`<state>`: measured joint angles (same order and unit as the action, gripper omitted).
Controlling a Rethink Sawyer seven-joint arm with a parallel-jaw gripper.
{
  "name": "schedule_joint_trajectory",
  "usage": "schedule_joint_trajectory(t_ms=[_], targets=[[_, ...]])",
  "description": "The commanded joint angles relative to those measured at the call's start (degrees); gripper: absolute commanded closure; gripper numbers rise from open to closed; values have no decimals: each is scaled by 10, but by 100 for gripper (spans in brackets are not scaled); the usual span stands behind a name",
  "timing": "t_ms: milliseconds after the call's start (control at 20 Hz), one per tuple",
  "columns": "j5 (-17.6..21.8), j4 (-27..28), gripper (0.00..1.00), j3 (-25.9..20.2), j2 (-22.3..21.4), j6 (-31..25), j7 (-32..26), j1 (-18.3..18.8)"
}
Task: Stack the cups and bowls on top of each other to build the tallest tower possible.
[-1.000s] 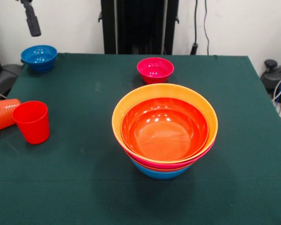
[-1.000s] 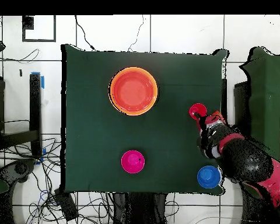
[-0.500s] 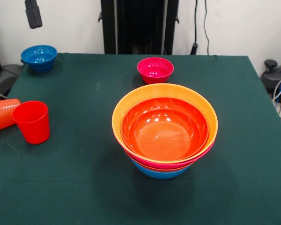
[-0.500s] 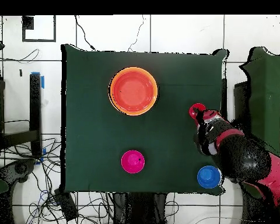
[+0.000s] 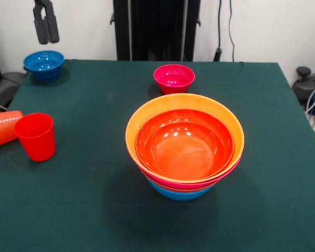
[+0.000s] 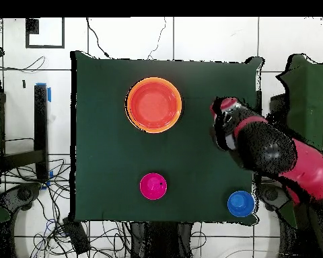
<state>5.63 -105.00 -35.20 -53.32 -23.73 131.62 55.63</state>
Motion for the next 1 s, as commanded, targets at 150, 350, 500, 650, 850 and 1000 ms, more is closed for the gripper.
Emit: schedule_joint_trajectory(t_ms=[150, 350, 500, 650, 850, 1000], targets=[[32, 134, 0, 112, 93, -82, 59, -109], [20, 171, 0, 144, 116, -93, 63, -142], [13, 202, 0, 163, 141, -100, 59, -161], [14, 233, 0, 183, 161, -113, 55, -177], [23, 263, 0, 208, 170, -148, 39, -184], [29, 255, 0, 231, 154, -167, 39, -187]])
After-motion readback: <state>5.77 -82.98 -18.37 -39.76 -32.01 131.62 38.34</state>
